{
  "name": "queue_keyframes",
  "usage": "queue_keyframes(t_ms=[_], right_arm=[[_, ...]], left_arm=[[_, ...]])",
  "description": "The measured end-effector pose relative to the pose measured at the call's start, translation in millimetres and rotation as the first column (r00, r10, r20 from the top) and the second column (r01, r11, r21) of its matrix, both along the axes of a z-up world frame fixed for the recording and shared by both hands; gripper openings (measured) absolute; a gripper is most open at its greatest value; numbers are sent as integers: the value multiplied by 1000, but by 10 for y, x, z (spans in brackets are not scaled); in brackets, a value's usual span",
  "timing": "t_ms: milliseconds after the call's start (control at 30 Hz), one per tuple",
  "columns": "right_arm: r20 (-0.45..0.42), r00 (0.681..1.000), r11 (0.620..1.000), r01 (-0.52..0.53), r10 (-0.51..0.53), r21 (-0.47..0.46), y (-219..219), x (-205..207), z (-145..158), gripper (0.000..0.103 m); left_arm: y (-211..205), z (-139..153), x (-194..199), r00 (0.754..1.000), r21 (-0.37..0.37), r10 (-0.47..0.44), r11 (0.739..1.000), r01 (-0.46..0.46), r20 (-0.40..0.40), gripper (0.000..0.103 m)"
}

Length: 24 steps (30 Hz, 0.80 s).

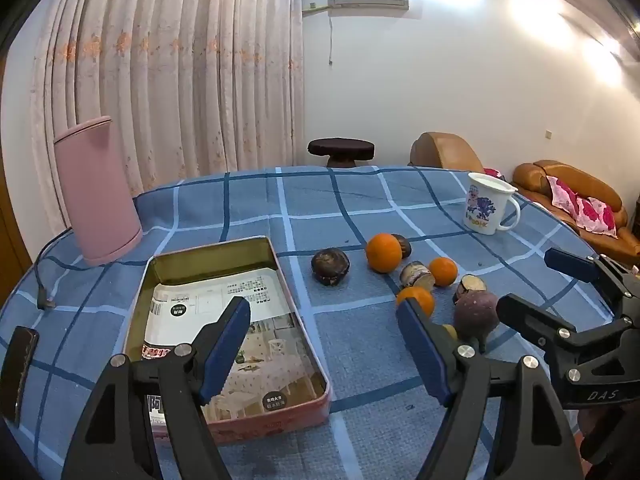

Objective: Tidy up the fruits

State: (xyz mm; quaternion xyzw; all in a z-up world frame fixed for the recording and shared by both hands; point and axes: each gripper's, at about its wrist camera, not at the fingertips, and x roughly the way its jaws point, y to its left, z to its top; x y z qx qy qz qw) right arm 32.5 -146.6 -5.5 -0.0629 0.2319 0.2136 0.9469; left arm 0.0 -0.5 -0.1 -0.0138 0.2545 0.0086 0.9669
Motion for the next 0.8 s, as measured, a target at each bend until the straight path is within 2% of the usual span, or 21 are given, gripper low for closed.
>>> queue_keyframes(t_ms=[800], right_arm=[[-16,1000,999,23,-22,31,-62,-33,-42,103]], left_arm=[[-41,-25,-36,1000,24,4,1000,-4,0,78]])
